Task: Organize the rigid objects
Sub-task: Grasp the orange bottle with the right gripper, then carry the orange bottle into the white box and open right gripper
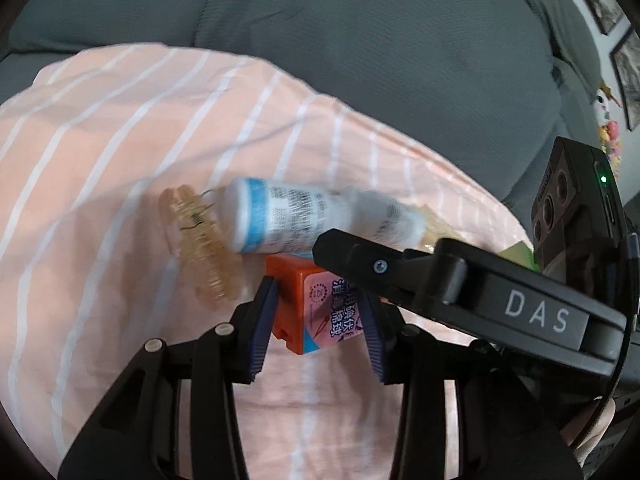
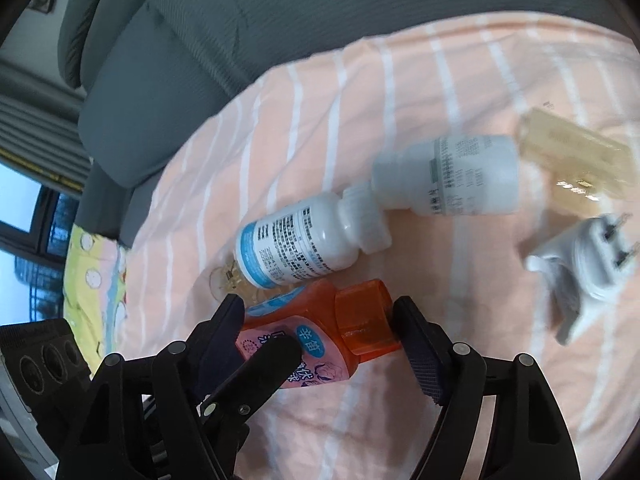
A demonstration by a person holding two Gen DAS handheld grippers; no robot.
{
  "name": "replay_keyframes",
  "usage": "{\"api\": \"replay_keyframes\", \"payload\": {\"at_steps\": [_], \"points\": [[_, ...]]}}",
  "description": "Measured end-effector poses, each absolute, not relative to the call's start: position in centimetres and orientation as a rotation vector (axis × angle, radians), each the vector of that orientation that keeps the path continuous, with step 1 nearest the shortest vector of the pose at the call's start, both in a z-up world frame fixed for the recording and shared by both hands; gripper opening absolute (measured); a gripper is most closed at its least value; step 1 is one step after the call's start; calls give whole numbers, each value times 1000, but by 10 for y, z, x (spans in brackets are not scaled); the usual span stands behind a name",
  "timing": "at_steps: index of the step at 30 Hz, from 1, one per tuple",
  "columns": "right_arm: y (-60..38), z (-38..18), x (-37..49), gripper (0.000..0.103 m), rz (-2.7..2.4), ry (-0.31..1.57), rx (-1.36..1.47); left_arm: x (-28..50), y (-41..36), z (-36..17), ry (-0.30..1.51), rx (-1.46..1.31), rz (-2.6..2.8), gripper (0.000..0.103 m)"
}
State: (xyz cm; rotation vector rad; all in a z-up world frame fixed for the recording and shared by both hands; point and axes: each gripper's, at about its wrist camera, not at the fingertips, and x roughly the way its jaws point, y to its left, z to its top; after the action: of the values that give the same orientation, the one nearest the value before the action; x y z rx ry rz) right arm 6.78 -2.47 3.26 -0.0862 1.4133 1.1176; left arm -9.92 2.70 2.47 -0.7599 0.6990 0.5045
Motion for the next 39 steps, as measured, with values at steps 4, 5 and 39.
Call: {"api": "replay_keyframes", "payload": {"at_steps": [4,5,39], "points": [[-41,51,75,79,1097,1363,-51,-92,12,37,650,-714,472,38],[-45,56,77,79,1092,1350,-40,-90,8,39,637,-706,469,38],[-281,120,195,79,633,1039,507,96,-147,90,646,-393,-25,36]]}}
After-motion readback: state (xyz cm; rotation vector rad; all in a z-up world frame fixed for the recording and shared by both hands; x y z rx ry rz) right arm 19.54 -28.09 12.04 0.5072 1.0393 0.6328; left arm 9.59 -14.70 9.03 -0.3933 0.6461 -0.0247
